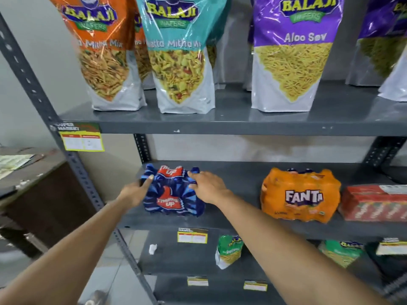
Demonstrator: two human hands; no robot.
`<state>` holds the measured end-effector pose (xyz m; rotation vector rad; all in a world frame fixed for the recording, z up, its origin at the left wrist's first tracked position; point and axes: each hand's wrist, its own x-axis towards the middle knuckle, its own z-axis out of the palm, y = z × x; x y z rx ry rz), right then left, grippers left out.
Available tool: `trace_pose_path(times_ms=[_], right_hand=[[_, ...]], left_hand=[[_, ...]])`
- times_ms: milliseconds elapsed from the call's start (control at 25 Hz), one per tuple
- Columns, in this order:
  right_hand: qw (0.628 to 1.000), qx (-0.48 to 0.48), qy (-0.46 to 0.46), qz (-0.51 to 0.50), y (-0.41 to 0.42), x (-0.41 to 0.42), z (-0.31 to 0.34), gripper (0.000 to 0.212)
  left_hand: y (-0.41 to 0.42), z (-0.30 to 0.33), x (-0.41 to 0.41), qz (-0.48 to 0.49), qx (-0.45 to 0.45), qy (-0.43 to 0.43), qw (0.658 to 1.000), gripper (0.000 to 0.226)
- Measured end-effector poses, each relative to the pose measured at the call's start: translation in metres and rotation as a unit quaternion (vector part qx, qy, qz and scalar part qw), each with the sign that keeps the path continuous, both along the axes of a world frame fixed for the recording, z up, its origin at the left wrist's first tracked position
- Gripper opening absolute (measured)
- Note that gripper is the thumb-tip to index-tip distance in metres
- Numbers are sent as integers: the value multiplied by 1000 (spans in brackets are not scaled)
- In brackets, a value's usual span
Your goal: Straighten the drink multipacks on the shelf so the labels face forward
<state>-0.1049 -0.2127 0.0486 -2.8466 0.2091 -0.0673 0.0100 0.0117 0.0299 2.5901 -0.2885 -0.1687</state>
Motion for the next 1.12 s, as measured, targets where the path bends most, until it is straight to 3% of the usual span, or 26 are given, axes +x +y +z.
trace_pose_path(times_ms=[560,840,1000,1080,1120], right_hand=[[980,38,-46,-187,-55,-58,-13,47],[976,34,-36,-213,-51,-64,-11,48],[981,1,36,-191,-44,-71,0,56],[982,-41,53,-177,-41,-83,5,60],[982,-83,28,-170,-42,-89,9,58]], left_hand=[[-69,8,-25,-172,24,0,985,52],[-72,7,-35,-154,4,0,988,58],[-70,14,-46,-129,-12,36,991,65],[-65,14,-60,-98,14,10,995,65],[-62,14,-67,-89,43,-44,994,63]])
